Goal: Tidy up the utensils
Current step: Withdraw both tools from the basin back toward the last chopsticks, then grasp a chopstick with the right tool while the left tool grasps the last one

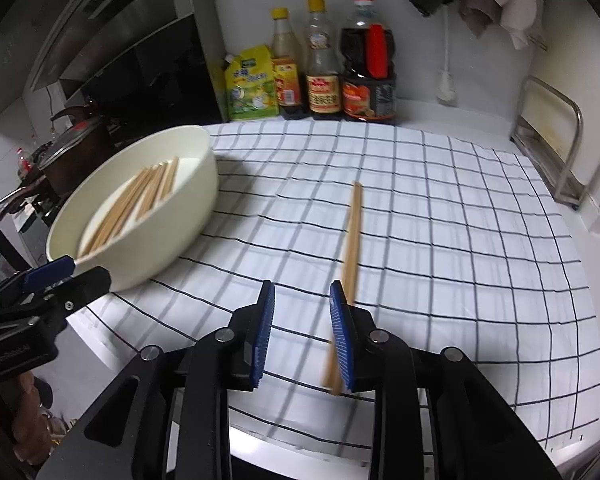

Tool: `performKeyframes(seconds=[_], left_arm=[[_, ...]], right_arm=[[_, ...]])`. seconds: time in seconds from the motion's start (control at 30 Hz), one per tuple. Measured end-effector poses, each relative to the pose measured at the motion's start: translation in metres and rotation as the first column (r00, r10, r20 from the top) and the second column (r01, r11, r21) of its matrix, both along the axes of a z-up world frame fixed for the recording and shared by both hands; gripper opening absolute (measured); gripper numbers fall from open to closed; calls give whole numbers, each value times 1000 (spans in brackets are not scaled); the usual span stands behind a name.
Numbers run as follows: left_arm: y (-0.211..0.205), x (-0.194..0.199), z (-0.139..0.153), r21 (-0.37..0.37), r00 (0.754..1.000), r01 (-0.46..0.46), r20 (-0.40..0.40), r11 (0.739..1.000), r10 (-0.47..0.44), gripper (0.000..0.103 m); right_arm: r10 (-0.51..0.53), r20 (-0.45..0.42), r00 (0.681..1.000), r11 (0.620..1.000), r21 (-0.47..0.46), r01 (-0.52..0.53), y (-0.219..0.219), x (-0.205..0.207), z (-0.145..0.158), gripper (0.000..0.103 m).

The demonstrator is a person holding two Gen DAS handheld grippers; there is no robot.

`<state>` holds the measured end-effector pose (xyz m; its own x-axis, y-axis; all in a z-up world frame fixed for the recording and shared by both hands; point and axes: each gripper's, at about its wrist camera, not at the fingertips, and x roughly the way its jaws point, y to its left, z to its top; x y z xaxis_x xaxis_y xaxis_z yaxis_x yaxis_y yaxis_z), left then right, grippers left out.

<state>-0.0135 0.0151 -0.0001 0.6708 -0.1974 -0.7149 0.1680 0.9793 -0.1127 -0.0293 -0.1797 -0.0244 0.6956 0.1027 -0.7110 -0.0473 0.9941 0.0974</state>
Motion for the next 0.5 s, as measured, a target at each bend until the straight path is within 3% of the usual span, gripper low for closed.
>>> performKeyframes(seconds=[0.5], left_arm=[[-37, 14, -26, 26, 999, 25, -28, 999, -24, 85]], right_arm=[[-31, -76, 997, 999, -35, 28, -27, 34, -40, 35]])
